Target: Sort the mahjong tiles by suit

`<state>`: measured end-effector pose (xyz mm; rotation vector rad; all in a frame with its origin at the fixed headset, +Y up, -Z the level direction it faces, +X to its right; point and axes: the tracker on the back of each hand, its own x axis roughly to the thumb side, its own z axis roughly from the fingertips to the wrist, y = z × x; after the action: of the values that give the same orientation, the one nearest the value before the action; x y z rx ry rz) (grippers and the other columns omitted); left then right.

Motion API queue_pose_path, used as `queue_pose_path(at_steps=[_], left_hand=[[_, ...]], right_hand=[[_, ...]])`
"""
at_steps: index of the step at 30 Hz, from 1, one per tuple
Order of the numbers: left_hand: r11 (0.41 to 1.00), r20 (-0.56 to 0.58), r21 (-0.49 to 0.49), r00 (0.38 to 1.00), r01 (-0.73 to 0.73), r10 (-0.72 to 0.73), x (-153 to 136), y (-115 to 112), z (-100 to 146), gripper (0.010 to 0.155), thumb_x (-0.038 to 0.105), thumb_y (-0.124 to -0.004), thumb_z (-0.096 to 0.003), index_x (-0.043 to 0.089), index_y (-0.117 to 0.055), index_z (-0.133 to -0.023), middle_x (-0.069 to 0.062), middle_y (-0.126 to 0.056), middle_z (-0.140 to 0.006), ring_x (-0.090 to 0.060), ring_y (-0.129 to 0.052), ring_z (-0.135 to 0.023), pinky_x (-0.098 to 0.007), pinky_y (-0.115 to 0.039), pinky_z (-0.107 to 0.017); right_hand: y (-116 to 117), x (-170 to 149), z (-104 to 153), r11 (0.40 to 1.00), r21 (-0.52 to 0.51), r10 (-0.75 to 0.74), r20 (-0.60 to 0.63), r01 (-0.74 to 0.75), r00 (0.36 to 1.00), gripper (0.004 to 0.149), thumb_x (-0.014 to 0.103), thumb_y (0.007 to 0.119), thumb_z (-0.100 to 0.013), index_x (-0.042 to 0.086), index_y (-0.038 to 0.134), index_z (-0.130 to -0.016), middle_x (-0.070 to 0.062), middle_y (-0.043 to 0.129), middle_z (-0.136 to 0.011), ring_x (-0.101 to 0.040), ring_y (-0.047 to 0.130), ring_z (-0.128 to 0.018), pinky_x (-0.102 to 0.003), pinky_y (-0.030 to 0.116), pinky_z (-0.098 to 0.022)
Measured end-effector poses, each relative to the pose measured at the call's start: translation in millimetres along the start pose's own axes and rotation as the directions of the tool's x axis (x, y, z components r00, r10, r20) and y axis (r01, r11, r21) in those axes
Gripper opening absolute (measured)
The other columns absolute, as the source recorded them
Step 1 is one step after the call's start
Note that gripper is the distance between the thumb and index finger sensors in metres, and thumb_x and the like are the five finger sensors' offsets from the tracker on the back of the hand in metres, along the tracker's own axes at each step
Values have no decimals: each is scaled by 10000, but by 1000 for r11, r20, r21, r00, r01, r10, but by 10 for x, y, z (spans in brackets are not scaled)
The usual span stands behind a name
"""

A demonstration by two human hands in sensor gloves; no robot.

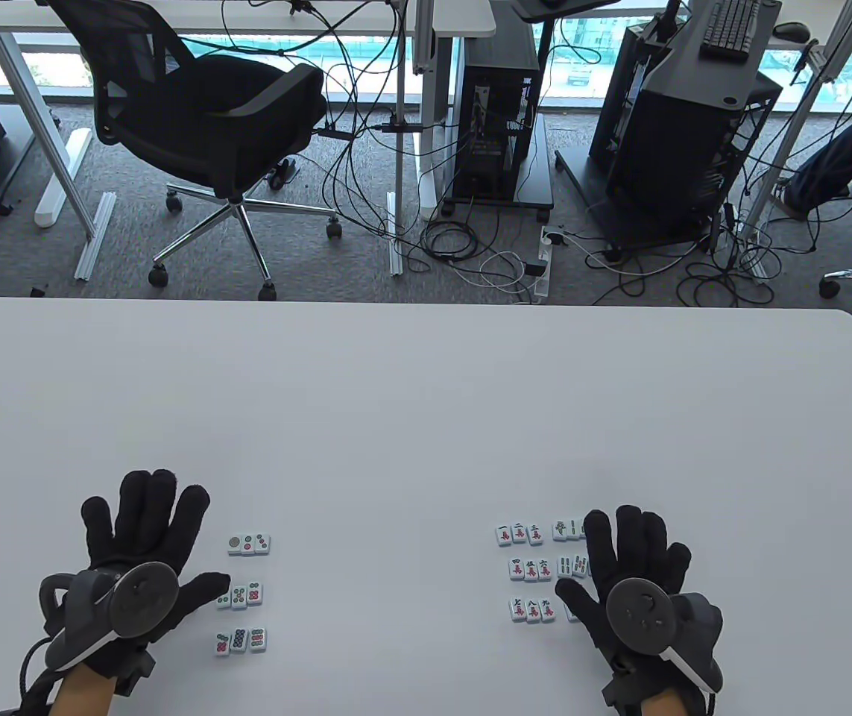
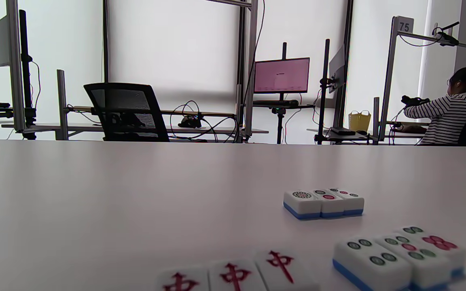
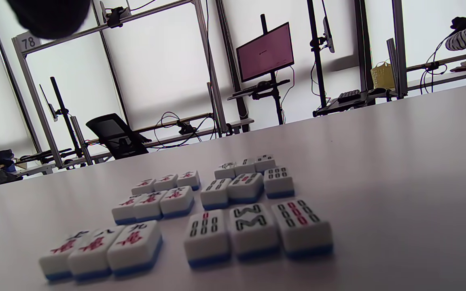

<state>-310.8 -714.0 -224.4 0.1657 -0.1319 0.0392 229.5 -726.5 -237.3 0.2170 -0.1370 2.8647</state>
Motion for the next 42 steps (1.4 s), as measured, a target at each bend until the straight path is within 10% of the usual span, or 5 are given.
queue_pose_path(at_steps=[15,22,30,42], left_hand=[[994,10,62,996,-87,86,-27,145,71,962,833,-539,-311,445,-78,-1061,151,145,-1108,-168,158,-1098,-581,52,-745],[989,4,67,991,-131,131,-65,177,73,954,829,-546,-317,451,-88,-1063,150,146,-1109,-169,157,-1098,-582,48,-747],[987,5,65,990,-144,144,-89,162,72,947,825,-553,-322,455,-101,-1067,150,143,-1110,-170,153,-1099,-583,41,-751],[983,-2,61,985,-174,174,-117,185,73,940,819,-567,-326,460,-117,-1070,150,139,-1113,-174,139,-1104,-581,24,-761]], right_hand=[[40,133,-93,993,22,114,-1,-114,993,862,610,648,-450,321,119,-1066,-122,44,-1141,-439,35,-1027,-729,176,-717],[-74,507,-502,941,21,335,72,-337,940,920,580,745,-407,276,187,-1073,-128,268,-1160,-442,387,-1040,-657,537,-707],[204,919,-1021,800,149,548,210,-581,809,834,488,827,-364,239,425,-1050,-86,767,-952,-257,931,-489,-272,820,-253],[771,1091,-1378,639,396,607,268,-660,748,602,405,855,-370,236,709,-929,-44,988,-492,-125,910,-129,-208,765,-22]])
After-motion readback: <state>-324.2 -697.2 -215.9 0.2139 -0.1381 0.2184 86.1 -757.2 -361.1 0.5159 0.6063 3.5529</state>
